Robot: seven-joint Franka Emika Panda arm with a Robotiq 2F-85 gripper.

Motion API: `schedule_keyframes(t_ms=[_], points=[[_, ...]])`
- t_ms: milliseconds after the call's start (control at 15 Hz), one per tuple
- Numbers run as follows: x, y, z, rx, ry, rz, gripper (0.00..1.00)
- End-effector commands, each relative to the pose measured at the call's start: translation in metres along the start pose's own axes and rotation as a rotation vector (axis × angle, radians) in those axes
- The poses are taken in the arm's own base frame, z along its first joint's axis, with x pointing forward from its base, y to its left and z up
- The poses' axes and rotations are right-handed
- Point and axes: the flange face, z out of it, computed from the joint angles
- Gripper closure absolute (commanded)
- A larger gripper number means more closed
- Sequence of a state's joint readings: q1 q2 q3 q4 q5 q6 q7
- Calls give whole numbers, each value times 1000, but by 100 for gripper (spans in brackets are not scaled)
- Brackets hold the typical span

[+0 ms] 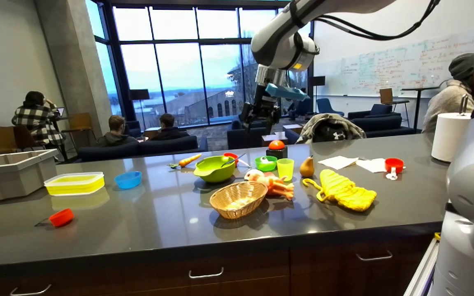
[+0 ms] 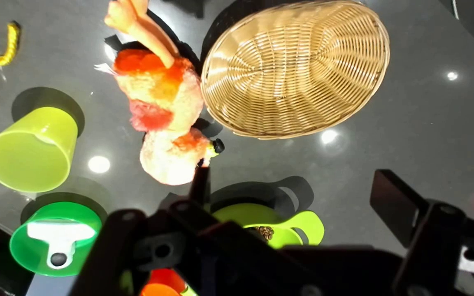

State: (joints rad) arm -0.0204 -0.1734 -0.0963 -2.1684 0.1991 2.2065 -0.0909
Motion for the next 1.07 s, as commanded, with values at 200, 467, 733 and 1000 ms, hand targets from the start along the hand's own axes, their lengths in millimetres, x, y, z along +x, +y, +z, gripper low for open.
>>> schedule_keyframes(t_ms=[200, 467, 733, 1000], points=[[0, -1, -2, 16, 9, -26, 0], [20, 2, -4, -51, 114, -130, 0], [48, 9, 8, -110, 202, -194, 0], [81, 9, 29, -124, 239, -243, 0]])
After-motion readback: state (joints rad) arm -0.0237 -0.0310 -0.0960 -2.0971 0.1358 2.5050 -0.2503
